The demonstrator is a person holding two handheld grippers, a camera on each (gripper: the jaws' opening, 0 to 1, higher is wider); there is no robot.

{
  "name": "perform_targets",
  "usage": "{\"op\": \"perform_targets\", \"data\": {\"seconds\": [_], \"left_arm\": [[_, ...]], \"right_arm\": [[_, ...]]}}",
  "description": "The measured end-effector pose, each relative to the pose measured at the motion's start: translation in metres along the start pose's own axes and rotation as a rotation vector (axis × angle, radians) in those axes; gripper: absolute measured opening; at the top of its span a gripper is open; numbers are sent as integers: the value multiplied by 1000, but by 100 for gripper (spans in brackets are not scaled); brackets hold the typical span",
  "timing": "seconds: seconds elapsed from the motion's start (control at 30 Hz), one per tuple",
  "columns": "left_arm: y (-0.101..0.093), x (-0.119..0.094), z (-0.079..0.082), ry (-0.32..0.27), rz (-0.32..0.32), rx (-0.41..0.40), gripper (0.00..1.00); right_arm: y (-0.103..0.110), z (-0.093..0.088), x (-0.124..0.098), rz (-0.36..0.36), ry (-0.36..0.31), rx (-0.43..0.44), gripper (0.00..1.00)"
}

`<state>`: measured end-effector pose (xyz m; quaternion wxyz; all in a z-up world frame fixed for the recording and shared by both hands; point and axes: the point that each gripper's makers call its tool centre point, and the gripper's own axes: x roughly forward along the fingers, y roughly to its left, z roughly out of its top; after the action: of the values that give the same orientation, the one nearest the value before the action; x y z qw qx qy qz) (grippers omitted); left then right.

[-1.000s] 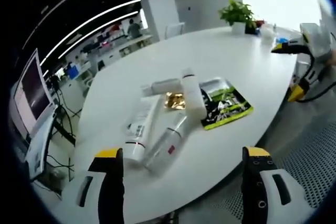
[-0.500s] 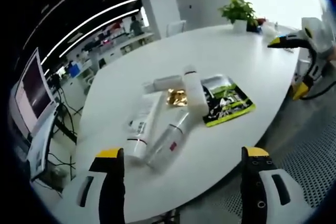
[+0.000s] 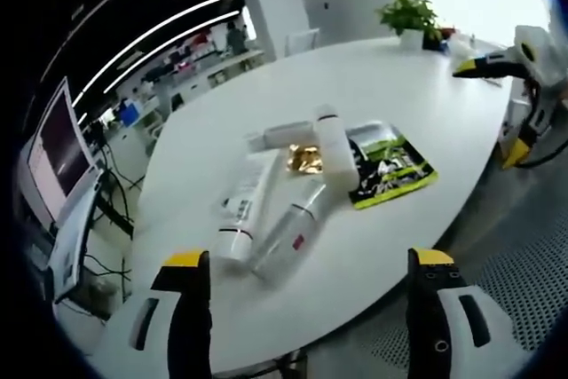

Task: Arrange the skincare products in the storage area until every visible bottle or jar stands upright without overlapping.

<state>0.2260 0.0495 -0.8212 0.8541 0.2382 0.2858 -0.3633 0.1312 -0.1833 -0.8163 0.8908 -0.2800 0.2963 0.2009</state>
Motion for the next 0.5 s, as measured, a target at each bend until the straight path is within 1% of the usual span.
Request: {"op": "perform_targets", "data": {"seconds": [0.1, 0.13, 0.17, 0.2, 0.27, 0.33, 0.43, 0.5], "left_arm": [[1, 0, 1, -1, 1, -6, 90], [0, 0, 2, -11, -1, -7, 89], [0, 0, 6, -33, -5, -8, 89], [1, -1, 7, -38, -4, -20, 88], [4, -1, 10, -54, -5, -64, 88], [6, -3, 17, -86, -9, -133, 88], [15, -2, 25, -87, 2, -142, 91], [21, 4, 31, -78, 6, -134, 91]], "right_arm": [[-1, 0, 6, 8, -1, 3, 100], [-2, 0, 8, 9, -1, 5, 100], [-2, 0, 9, 9, -1, 5, 100], [-3, -1, 9, 9, -1, 6, 100], [-3, -1, 8, 9, -2, 12, 100], [-3, 0, 8, 7, -9, 12, 100], [-6, 0, 8, -7, -5, 5, 100], [-8, -1, 7, -18, -1, 1, 100]]}}
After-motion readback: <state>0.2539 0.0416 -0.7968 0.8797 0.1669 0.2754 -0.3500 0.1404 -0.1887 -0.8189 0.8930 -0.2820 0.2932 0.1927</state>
